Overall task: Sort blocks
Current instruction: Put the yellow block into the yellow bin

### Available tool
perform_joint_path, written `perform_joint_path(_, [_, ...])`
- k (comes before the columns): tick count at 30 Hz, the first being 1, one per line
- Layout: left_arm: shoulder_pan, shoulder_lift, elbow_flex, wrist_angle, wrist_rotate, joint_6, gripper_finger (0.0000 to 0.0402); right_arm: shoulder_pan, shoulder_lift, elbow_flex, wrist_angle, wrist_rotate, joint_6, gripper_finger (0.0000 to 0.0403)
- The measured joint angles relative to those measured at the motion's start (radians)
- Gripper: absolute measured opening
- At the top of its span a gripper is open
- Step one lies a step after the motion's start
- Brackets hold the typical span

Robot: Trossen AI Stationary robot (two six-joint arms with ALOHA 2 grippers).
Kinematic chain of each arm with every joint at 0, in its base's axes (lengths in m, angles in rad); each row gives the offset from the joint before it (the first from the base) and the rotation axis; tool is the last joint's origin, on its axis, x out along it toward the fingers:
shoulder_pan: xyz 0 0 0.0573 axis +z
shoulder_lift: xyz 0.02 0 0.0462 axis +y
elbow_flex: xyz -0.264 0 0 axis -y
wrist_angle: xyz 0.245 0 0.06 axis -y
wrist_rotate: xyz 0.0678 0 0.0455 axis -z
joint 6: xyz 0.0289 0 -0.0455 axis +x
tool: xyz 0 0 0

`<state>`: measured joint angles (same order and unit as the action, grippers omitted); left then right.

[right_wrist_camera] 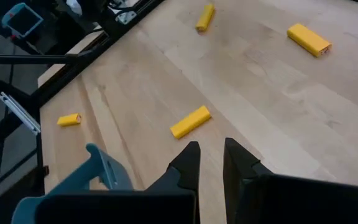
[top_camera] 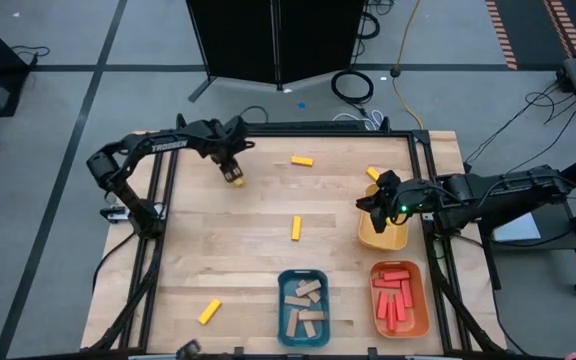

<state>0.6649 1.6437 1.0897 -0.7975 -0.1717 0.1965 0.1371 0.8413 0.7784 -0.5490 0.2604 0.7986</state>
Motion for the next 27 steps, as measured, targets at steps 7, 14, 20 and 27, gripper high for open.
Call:
perform_joint_path(7, [0.009, 0.003, 0.001, -0.046, 0.086, -0.892, 0.0165, -0.009, 0.0, 0.0, -0.001, 0.001, -0.025, 0.0])
perform_joint_path(14, [-0.032, 0.003, -0.018, -0.05, 0.067, -1.475, 0.0165, -0.027, 0.0, 0.0, -0.001, 0.0, -0.017, 0.0])
perform_joint_path(20, [-0.077, 0.003, -0.018, -0.041, -0.032, -1.669, 0.0165, -0.027, 0.0, 0.0, 0.0, 0.0, -0.019, 0.0])
perform_joint_path(27, [-0.126, 0.058, -0.018, -0.023, -0.027, -1.775, 0.0165, -0.026, 0.0, 0.0, -0.001, -0.006, -0.084, 0.0])
